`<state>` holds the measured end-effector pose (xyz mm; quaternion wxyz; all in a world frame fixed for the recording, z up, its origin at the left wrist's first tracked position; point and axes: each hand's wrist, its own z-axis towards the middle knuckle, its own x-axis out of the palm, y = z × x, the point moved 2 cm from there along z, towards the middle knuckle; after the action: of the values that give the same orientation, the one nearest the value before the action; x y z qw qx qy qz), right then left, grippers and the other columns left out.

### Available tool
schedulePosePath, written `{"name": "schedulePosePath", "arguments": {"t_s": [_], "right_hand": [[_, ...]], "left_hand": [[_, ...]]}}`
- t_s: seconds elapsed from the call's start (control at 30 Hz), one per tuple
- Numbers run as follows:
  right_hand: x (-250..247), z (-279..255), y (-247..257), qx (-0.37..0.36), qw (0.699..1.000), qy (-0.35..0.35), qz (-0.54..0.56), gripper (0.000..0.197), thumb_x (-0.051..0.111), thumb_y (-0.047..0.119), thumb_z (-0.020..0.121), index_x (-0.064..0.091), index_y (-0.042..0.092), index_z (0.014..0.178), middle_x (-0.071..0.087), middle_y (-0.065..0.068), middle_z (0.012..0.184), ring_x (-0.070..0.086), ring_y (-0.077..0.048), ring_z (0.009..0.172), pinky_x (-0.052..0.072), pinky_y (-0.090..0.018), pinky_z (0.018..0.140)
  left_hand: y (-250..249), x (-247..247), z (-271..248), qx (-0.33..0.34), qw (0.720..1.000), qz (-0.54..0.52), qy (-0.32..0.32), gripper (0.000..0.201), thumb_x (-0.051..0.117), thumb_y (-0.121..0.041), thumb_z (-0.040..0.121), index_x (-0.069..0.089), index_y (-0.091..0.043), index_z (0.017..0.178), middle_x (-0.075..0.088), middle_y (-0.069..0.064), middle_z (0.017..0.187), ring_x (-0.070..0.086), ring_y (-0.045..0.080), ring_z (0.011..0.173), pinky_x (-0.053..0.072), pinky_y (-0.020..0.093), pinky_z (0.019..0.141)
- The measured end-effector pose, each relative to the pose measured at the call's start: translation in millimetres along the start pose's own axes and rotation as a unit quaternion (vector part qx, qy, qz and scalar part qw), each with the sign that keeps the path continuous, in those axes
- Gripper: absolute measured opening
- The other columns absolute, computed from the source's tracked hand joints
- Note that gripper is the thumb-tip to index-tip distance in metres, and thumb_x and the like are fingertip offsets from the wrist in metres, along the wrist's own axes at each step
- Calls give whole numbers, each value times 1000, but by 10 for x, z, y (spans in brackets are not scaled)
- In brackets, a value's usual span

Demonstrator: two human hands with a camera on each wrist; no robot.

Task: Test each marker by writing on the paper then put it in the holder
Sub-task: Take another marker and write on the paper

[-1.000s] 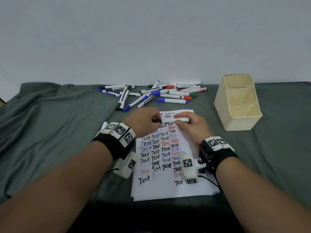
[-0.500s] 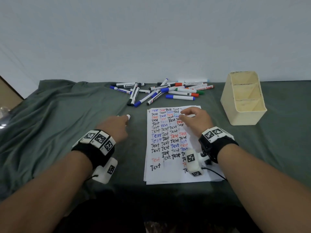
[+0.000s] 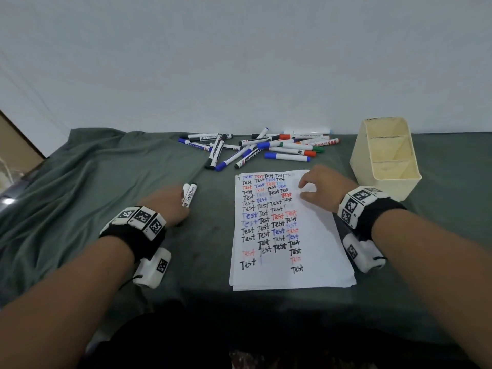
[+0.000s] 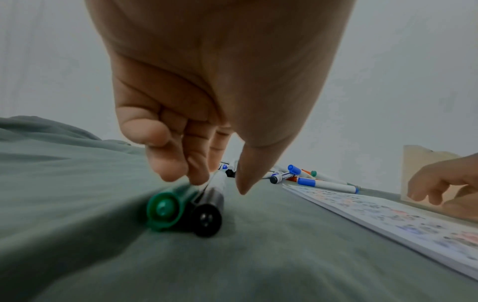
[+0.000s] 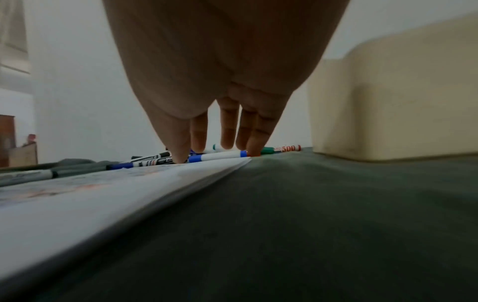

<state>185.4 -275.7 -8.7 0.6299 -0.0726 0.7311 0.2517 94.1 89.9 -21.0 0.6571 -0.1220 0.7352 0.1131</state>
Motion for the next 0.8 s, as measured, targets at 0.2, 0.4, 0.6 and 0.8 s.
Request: {"name": "schedulePosePath", "arguments": {"t_s": [0.2, 0.4, 0.6, 0.8], "right_hand": [[-49, -3, -223, 46, 998, 9, -37, 47, 61, 50, 97, 56, 29, 139, 51, -4, 138, 45, -27, 129, 37, -39, 109], [48, 104, -327, 63, 995, 59, -54, 65, 55, 59, 97, 38, 32, 153, 36, -3, 156, 31, -31, 144, 31, -44, 117], [128, 194, -461, 85, 991, 82, -62, 79, 45, 72, 95, 24, 32, 159, 23, -2, 165, 23, -31, 151, 30, -49, 120], [176, 217, -466, 85, 994, 63, -40, 83, 41, 76, 93, 24, 29, 160, 22, -1, 165, 20, -28, 151, 28, -47, 120]], "left_hand": [[-187, -131, 167, 20, 999, 38, 4, 30, 60, -52, 86, 59, -26, 100, 64, 1, 108, 57, 22, 91, 45, 33, 78], [-919, -403, 486, 116, 992, 45, -1, 34, 59, -51, 86, 61, -26, 108, 64, 0, 107, 61, 23, 97, 50, 34, 85], [-1620, -438, 879, 191, 979, 70, 0, 19, 56, -43, 91, 57, -27, 102, 58, -5, 96, 59, 17, 86, 35, 27, 56], [-1670, -297, 1263, 160, 984, 82, -22, 16, 60, -32, 89, 52, -22, 99, 49, -3, 82, 53, 19, 70, 35, 28, 54]]}}
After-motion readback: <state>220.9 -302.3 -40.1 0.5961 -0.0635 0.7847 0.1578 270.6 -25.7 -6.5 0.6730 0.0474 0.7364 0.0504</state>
